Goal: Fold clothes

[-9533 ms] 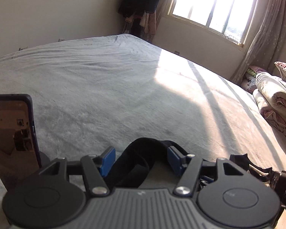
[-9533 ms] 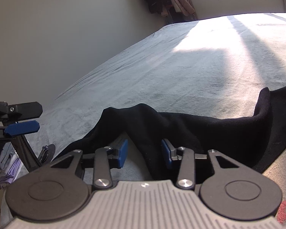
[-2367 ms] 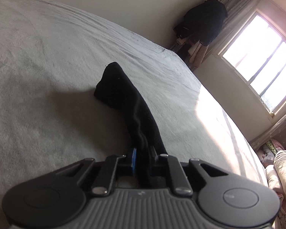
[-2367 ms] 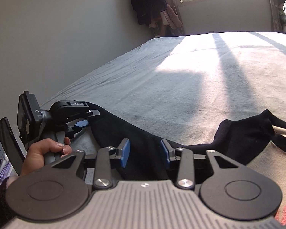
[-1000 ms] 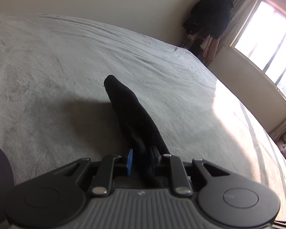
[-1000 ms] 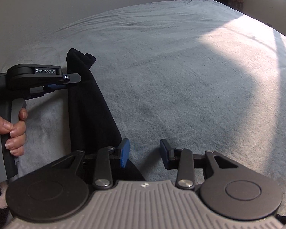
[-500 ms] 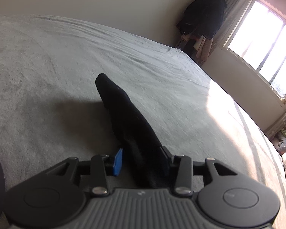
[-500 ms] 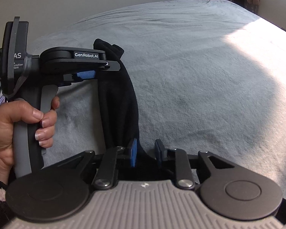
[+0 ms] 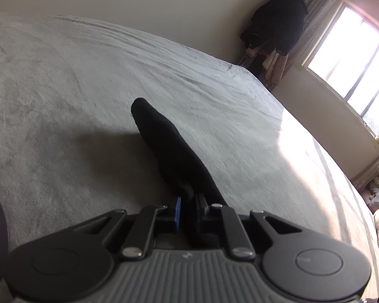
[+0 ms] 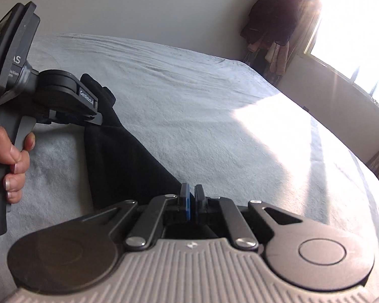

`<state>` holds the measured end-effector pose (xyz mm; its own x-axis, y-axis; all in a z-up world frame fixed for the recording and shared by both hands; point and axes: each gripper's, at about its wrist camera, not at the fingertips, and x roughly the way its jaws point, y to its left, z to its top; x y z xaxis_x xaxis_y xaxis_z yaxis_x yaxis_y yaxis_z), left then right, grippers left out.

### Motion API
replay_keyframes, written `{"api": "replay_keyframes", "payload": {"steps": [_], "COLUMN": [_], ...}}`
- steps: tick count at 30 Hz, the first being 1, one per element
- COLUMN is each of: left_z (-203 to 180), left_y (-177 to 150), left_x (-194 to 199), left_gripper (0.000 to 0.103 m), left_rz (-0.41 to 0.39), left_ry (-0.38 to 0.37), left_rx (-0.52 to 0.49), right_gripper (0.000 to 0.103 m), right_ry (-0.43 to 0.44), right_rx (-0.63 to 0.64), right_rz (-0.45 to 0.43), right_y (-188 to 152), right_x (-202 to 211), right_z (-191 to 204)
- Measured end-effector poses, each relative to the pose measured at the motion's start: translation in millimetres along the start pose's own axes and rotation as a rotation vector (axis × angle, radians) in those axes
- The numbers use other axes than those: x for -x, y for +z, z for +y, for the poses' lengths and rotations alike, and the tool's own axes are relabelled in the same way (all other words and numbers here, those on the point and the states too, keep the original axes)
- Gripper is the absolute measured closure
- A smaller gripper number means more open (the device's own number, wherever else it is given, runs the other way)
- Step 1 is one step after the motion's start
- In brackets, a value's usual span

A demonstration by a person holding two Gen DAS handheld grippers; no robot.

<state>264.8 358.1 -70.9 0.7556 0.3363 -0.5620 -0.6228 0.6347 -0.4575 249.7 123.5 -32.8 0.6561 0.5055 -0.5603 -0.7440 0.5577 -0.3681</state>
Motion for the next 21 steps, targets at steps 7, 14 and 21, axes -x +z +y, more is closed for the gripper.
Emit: {"api": "replay_keyframes", "payload": {"steps": [7, 14, 21], "left_z": [2.0, 7.7, 2.9], "left_y": [-1.2, -5.2, -1.7], "left_x": [-4.9, -15.3, -16.3], "left_gripper": [0.064, 0.060, 0.052], "left_rz": [-0.029, -0.078, -0.082], "left_ry": [-0.077, -0.126, -0.108], "left_rx": [0.043, 0.134, 0.148], "right_gripper": [0.089, 0.088, 0.085], "right_ry": [0.146, 0.348, 0.485], "right_rx": [-0.209, -0.839, -1.060], "right_rz": [0.054, -0.094, -0.095], "right_y": [-1.5, -7.2, -41.2], "right_x": [-10.1, -29.8, -41.6], "right_z": [-31.5, -85.8, -89.3]}}
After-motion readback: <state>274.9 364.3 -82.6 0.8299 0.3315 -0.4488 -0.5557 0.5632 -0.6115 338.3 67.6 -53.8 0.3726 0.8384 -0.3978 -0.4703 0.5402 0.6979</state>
